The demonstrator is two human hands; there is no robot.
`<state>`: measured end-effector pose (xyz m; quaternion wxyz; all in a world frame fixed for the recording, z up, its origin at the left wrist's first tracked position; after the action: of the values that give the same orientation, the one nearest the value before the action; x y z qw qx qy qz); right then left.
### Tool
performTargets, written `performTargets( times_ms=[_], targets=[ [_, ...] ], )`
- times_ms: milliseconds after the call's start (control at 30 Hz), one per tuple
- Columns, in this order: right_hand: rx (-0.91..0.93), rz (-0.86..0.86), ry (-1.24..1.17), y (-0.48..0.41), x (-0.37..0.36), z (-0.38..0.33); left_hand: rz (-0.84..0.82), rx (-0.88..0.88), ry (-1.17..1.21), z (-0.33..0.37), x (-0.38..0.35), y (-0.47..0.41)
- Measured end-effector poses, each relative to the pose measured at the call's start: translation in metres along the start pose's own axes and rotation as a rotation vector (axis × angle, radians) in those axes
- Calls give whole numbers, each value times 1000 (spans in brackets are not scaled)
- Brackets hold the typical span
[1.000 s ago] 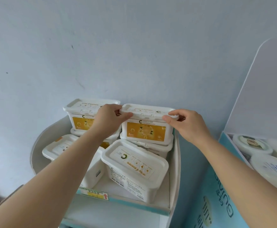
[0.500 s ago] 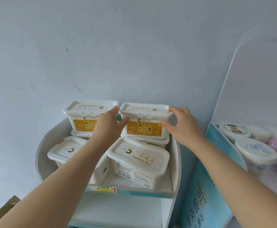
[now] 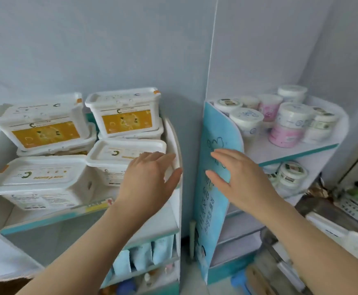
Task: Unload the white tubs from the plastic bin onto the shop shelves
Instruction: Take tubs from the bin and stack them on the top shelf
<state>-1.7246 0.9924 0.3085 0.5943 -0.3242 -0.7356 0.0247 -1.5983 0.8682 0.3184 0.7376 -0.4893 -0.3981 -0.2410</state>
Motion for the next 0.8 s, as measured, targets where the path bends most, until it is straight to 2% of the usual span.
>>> performTargets(
  times_ms=[100, 367, 633, 800],
  targets=[
    [-125, -61, 22, 50, 3, 41, -77, -71, 86, 49, -38, 8],
    [-473, -66, 92, 176, 35, 178, -294, -269, 200, 193, -148, 13],
    [-732, -172, 163, 279, 68, 347, -510, -306, 282, 345, -274, 5],
    [-864, -277, 164, 320, 63, 438, -636, -246, 267, 401, -351, 2]
  ],
)
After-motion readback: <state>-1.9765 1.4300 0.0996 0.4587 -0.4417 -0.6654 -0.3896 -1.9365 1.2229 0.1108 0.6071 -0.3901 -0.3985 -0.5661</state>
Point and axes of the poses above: each hand's wrist, its own y-axis away from the middle knuckle, its own x-axis out of the back of the hand, z = x × y, the point moved 7 cm from there along -y, towards the middle knuckle, and after that the axes turned 1 degree about x, right-handed, at the moved point
